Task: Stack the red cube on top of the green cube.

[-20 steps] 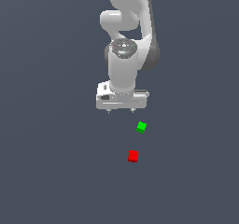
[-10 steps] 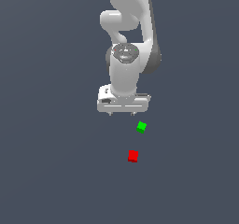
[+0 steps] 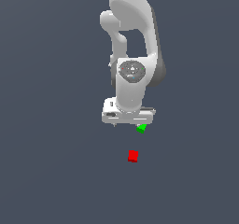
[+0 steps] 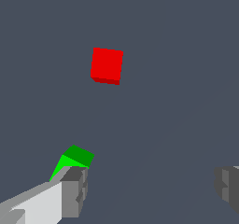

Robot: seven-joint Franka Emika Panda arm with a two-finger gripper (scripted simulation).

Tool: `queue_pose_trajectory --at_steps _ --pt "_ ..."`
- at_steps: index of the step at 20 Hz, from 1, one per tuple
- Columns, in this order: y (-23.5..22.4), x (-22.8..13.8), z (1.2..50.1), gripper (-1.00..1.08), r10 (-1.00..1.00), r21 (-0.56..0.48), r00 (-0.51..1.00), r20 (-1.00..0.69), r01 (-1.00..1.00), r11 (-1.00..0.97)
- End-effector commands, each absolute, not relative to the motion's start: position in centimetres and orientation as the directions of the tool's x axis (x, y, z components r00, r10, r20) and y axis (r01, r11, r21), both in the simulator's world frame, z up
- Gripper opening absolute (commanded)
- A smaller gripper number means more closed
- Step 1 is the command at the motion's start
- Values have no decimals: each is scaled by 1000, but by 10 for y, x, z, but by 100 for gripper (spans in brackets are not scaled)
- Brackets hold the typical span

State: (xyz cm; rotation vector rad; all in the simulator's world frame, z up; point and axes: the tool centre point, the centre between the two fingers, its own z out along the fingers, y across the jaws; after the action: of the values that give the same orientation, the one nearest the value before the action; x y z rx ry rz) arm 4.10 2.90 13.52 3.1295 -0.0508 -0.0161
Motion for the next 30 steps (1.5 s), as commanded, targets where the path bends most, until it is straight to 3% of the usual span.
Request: queue_pose_trajectory --at_steps 1,16,30 --pt "34 54 126 100 -50 10 999 -9 -50 -999" --pt "57 120 82 100 -133 2 991 -2 -133 -991" --pt "62 142 70 100 -157 0 988 0 -157 -988"
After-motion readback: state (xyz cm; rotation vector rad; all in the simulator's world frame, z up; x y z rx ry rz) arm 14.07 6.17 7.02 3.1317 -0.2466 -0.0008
